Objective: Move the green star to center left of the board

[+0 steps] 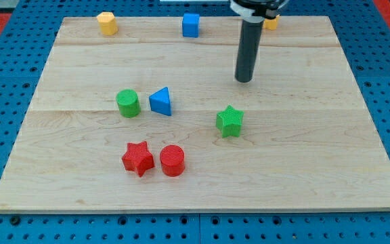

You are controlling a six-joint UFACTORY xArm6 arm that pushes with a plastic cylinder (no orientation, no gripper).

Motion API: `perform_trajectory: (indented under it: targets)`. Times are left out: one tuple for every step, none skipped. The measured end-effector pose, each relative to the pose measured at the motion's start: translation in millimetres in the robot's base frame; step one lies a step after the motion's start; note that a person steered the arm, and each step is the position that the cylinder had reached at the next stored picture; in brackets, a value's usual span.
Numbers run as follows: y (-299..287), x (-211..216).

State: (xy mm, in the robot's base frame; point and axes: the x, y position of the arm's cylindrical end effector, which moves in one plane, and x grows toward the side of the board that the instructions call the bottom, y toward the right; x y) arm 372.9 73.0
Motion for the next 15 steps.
perform_trajectory:
  targets:
    - [-12, 26]
    - [-57, 62]
    - [-32, 64]
    - [25, 53]
    - [62, 87]
    - [-11, 111]
    - [-76, 107]
    - [-118, 92]
    - [-139, 59]
    - [-149, 27]
    - [-151, 4]
    - [-161, -8]
    - [-147, -34]
    - [-177, -46]
    - [-198, -53]
